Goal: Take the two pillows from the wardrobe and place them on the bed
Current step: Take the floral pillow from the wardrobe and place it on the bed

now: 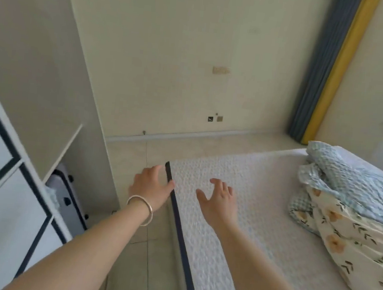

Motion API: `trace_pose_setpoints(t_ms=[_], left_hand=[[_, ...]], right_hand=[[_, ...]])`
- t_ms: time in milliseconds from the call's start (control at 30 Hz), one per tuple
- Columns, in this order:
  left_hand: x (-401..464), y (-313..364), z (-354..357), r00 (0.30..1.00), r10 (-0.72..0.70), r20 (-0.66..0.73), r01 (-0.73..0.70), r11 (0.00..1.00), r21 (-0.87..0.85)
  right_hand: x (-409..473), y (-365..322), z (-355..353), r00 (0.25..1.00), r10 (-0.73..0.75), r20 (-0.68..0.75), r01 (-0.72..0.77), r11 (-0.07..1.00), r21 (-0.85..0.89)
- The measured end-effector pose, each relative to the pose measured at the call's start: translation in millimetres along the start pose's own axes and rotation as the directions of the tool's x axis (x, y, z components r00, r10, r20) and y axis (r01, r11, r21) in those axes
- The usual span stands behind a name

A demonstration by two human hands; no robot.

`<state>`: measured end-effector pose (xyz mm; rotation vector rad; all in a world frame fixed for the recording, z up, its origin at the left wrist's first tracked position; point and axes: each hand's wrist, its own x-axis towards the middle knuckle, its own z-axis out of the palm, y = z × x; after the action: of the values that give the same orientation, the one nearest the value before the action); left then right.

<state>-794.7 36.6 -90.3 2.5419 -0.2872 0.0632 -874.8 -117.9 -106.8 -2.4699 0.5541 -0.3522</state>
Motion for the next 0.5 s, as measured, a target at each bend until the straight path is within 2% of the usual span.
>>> trace_pose_setpoints(t_ms=[200, 400, 500], left_hand=[[75.9, -47.9, -27.6, 0.996, -0.051, -0.07, 0.054, 0.997, 0.052], [142.9, -93.1, -34.1, 0.977, -0.191, -0.1, 0.192, 0.981, 0.007], [182.9, -106.5, -45.0, 0.952, -0.257, -0.167, 0.259, 0.966, -0.01]], right_hand=[[78.8, -61.4, 49.8, 0.993, -0.097, 0.064, 0.096, 0.995, 0.017], [160.6, -108.6, 95.4, 0.969, -0.195, 0.149, 0.202, 0.979, -0.031], [210.6, -131.6, 111.2, 0.951, -0.258, 0.169, 0.271, 0.96, -0.063]])
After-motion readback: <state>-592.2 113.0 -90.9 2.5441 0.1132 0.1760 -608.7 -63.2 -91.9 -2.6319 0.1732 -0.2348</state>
